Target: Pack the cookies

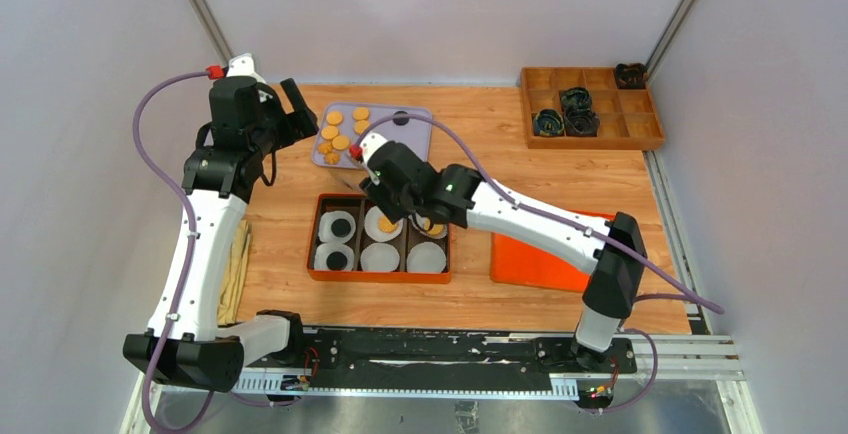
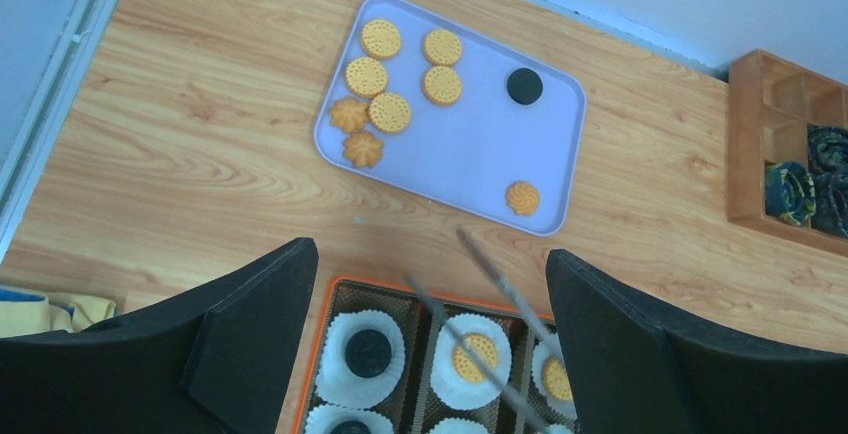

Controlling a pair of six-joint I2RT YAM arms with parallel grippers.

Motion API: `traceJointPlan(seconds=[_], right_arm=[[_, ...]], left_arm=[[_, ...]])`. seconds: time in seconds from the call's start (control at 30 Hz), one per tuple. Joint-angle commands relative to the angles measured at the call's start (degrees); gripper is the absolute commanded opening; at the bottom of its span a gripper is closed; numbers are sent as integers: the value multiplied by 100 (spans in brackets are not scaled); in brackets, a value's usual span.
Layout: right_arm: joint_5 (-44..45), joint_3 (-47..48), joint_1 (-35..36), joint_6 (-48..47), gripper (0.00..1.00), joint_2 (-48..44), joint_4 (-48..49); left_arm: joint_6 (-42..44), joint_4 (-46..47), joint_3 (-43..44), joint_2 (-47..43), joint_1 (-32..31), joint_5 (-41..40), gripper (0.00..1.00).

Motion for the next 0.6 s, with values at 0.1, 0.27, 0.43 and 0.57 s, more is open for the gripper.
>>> traceJointPlan(seconds=[0.1, 0.27, 0.43, 0.57], right_arm=[[226, 699, -962, -273, 45, 872, 386], [239, 1445, -1365, -505, 45, 1669, 409], [88, 2157, -1624, -502, 46, 2416, 317], [-128, 2433, -1762, -408, 46, 2844, 301]], left_arm=[[51, 139, -29, 98, -8, 79, 91], [43, 132, 44, 61, -2, 94, 91], [102, 111, 100, 17, -2, 48, 91], [118, 68, 105, 11, -2, 0, 91]])
